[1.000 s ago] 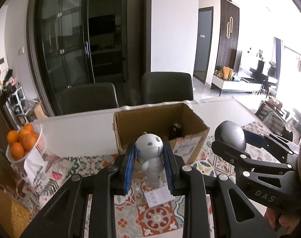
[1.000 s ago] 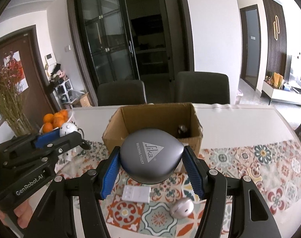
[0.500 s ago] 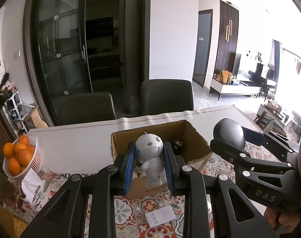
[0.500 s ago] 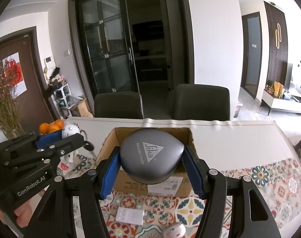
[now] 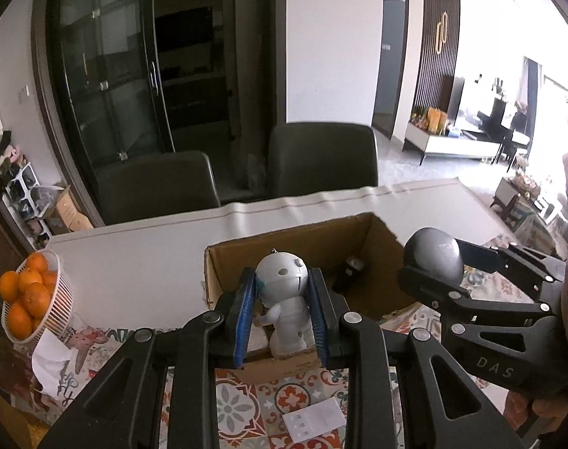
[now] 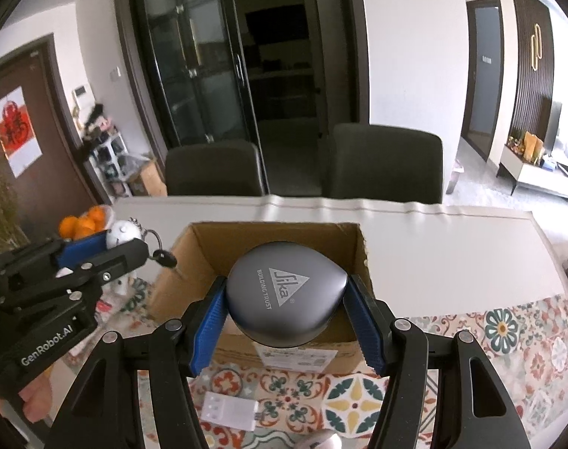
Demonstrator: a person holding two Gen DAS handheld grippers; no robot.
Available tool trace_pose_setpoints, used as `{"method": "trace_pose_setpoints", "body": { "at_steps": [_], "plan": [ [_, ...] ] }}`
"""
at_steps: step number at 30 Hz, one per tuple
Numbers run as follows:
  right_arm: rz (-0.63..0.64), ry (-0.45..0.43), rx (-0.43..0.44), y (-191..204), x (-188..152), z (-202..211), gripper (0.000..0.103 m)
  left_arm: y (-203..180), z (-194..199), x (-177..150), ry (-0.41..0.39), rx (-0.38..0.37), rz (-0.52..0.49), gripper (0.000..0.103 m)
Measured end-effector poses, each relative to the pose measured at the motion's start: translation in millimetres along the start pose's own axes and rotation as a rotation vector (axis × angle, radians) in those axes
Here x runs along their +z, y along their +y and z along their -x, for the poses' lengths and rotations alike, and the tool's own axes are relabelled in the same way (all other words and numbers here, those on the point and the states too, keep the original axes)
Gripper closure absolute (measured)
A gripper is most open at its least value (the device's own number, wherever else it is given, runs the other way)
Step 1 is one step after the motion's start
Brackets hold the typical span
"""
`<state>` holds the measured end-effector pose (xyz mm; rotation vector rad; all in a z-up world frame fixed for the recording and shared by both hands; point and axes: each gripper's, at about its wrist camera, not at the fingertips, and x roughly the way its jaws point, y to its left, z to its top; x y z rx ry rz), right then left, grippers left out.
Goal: Organize rigid objects
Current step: 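Lift and carry the white figurine and grey earbud case over the box, then open both grippers to drop the figurine and earbud case into the box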
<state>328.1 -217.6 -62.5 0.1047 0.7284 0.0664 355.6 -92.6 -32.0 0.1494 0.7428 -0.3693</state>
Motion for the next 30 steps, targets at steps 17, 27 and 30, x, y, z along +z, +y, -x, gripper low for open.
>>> {"method": "trace_pose_setpoints", "body": {
  "at_steps": [17,27,30],
  "plan": [
    [0.024,0.233,0.013,-15,-2,-70,0.041,8,-69,-6,0.199,0.011,0.006,0.075],
    [0.026,0.283,0.018,-18,-6,-86,0.041,9,-71,-7,0.204,0.072,-0.020,0.065],
    [0.029,0.284,0.016,-17,-6,-88,0.041,12,-66,-7,0.191,0.105,-0.014,0.047]
  ]
}}
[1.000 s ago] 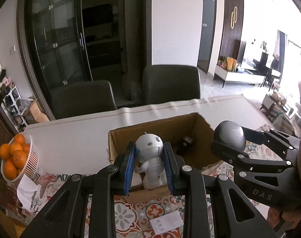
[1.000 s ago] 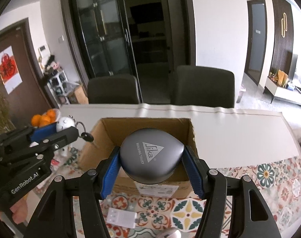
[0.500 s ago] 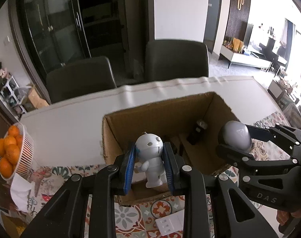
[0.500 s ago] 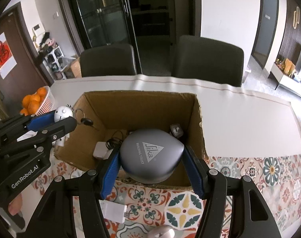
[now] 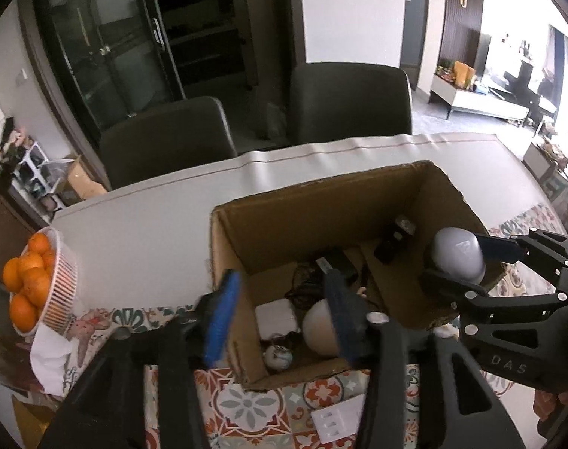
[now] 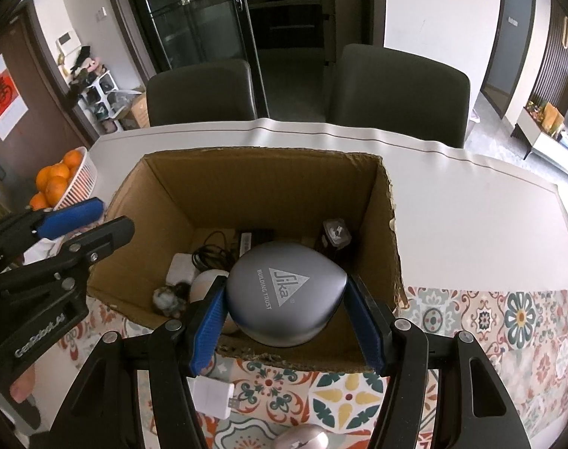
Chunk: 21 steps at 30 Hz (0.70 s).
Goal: Organize rigid objects
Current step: 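Open both grippers to drop the figurine and earbud case into the box, then move both open grippers back over the white charger and silver device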
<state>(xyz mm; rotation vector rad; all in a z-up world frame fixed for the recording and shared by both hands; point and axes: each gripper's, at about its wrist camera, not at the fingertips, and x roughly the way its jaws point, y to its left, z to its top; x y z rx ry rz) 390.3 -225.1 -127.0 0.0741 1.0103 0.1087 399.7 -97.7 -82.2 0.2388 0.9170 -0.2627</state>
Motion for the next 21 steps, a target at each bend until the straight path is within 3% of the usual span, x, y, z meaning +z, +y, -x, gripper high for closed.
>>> {"method": "trace_pose_setpoints", "body": {
  "at_steps": [4,8,11,21],
  "plan": [
    [0.010,-0.004,0.003,4,2,0,0.041,5,7,-4,-0.011,0.054,0.011,0.035],
    [0.008,-0.021,-0.006,8,2,4,0.031,10,14,-8,-0.022,0.081,0.029,0.031],
    [0.019,-0.041,-0.030,12,0,11,0.031,12,20,-12,-0.033,0.097,0.031,0.024],
    [0.018,-0.170,-0.135,16,-26,61,0.026,2,58,-36,-0.119,0.154,0.014,0.009]
  ]
}}
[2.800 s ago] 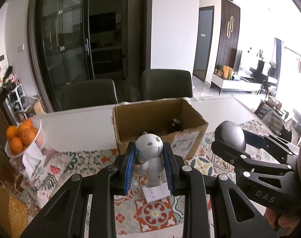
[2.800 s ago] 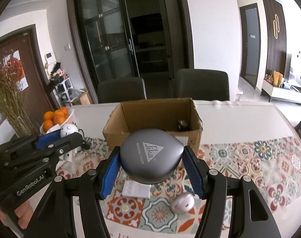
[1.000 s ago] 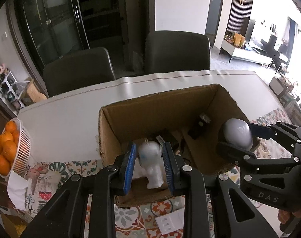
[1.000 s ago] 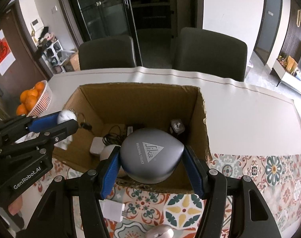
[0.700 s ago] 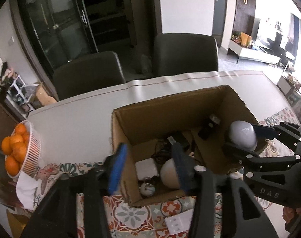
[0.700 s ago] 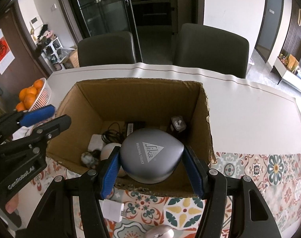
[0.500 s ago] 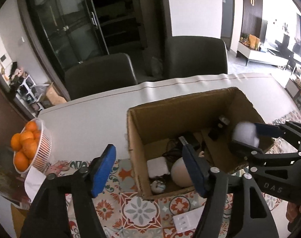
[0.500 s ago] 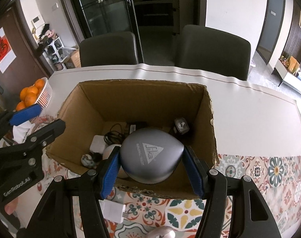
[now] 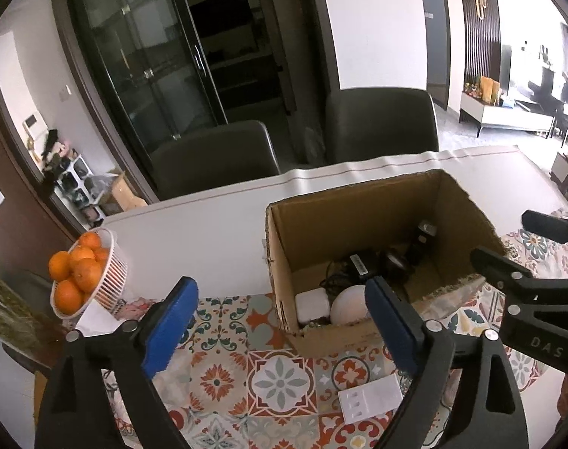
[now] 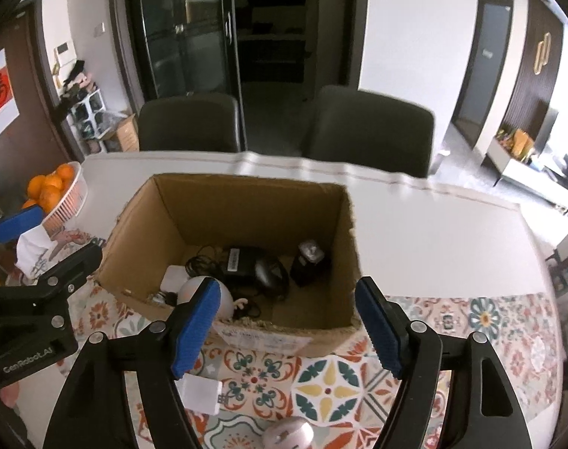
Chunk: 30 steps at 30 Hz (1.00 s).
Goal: Organize rigid objects
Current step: 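Move both open grippers back over the white charger and silver device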
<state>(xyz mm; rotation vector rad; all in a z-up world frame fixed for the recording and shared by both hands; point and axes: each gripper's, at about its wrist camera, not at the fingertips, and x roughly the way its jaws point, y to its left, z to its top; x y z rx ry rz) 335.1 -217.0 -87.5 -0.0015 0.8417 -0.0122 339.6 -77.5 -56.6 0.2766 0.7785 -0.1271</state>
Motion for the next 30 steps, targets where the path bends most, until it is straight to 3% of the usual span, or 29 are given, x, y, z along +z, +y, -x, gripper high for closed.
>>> {"method": "trace_pose_setpoints", "body": {
  "at_steps": [7,13,30],
  "plan": [
    [0.006,-0.088,-0.053,-2,-24,40,0.021,-4,30,-20,-0.049,0.018,0.020,0.003],
    [0.002,-0.115,-0.058,-4,-50,59,0.019,-9,42,-41,-0.040,-0.020,0.056,0.002],
    [-0.055,-0.111,-0.007,-6,-116,54,0.019,-25,43,-99,0.005,-0.055,0.093,0.002]
  ]
}}
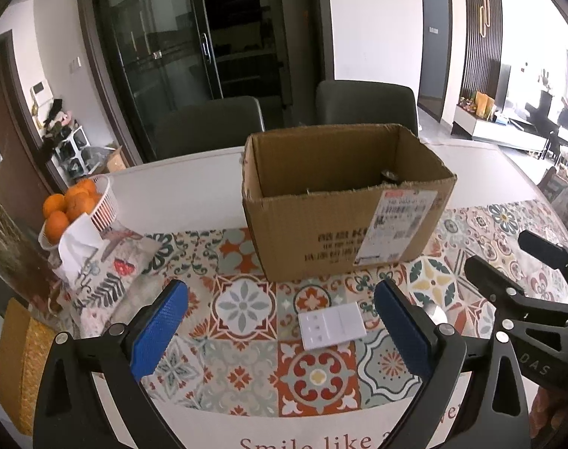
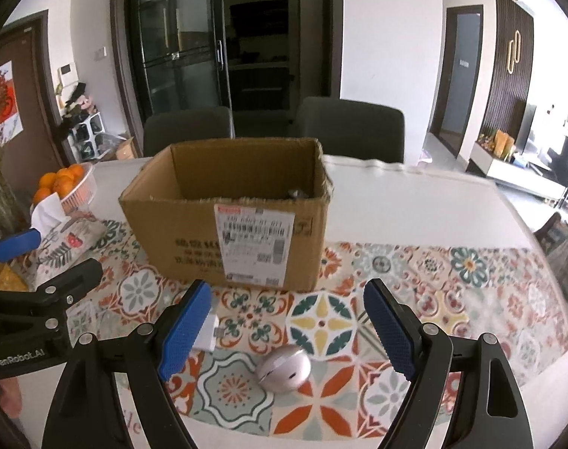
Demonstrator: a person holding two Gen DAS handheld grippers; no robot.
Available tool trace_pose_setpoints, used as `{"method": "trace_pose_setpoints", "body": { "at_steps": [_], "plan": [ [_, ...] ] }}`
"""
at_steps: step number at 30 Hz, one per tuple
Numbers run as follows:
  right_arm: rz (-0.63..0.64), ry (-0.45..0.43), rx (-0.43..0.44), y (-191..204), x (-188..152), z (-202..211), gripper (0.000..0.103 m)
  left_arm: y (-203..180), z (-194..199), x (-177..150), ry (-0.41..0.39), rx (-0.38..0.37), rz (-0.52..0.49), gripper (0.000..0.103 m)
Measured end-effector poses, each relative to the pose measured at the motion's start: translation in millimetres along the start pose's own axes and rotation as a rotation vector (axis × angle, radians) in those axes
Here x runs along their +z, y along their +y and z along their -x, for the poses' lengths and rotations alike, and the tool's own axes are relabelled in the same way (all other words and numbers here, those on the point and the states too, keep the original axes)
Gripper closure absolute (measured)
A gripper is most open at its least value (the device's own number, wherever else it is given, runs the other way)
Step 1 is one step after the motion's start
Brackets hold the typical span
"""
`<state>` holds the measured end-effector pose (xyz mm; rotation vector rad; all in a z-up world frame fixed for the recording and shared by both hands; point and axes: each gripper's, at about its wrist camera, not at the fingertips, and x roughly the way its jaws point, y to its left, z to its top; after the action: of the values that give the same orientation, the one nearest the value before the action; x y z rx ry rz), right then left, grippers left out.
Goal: Organize rigid objects
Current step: 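Move both open grippers back over the white charger and silver device, then close the right gripper on the silver egg device while the left gripper grasps the white charger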
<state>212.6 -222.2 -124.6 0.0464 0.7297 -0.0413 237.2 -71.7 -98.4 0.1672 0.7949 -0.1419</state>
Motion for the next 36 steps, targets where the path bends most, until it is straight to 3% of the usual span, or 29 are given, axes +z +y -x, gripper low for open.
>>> {"method": "trace_pose_setpoints", "body": {
  "at_steps": [21,36],
  "plan": [
    [-0.030,0.074,0.012,4,-66,-38,0.019,-7,-45,-59,0.071,-0.042,0.011,0.002],
    [-0.061,0.149,0.019,-1,-89,-83,0.020,-12,-83,-75,0.130,-0.028,-0.009,0.002]
  ]
}}
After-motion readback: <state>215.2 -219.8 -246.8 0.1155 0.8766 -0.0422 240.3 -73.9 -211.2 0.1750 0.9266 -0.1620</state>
